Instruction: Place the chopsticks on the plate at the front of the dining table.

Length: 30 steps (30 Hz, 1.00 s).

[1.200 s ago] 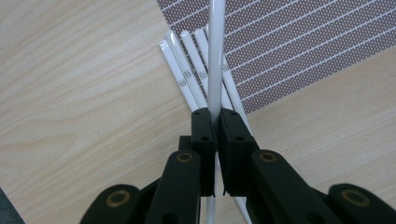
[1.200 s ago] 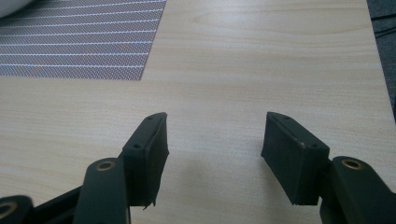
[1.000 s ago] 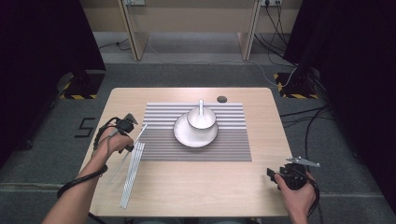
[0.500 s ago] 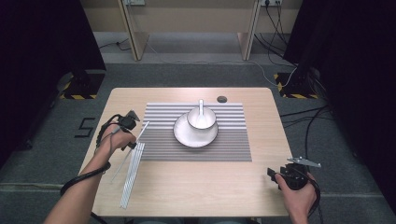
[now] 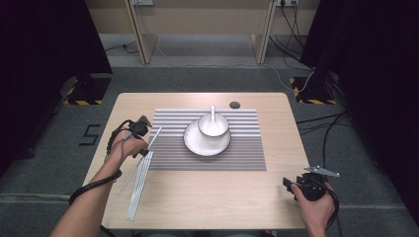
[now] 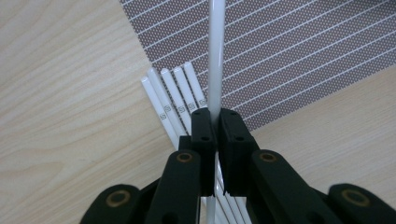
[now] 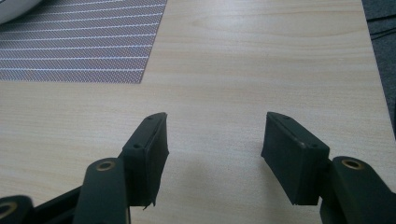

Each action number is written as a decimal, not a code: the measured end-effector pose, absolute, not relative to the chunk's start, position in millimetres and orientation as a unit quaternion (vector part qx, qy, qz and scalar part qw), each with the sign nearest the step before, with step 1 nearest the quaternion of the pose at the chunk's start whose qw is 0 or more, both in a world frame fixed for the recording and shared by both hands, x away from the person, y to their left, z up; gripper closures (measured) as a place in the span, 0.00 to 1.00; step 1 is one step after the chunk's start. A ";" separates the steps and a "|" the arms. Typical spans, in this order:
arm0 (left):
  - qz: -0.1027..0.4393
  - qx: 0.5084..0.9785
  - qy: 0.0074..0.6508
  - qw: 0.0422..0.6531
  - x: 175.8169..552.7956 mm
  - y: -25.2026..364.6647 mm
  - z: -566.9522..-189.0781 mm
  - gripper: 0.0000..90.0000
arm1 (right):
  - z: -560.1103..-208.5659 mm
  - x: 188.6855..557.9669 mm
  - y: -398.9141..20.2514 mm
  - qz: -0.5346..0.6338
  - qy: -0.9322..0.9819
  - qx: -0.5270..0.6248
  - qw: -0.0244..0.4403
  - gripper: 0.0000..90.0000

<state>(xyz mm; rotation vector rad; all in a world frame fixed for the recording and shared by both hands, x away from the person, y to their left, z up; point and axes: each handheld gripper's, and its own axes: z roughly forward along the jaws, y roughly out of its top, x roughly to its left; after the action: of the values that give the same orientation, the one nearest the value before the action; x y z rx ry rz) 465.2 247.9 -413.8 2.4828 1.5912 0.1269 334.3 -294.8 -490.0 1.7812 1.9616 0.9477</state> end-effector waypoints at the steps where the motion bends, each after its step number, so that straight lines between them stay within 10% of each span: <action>1: 0.043 0.837 0.536 0.095 465.7 247.1 -413.5 0.94 | -489.9 334.3 -294.7 0.332 0.688 0.625 0.163 0.45; 30: 0.045 0.837 0.535 0.106 477.6 224.8 -412.7 0.94 | -490.1 334.4 -295.1 0.333 0.688 0.624 0.163 0.45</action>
<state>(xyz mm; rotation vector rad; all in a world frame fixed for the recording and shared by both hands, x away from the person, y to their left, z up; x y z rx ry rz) 477.6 224.8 -412.7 2.4661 1.5756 0.1323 334.4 -295.1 -490.1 1.7814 1.9615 0.9508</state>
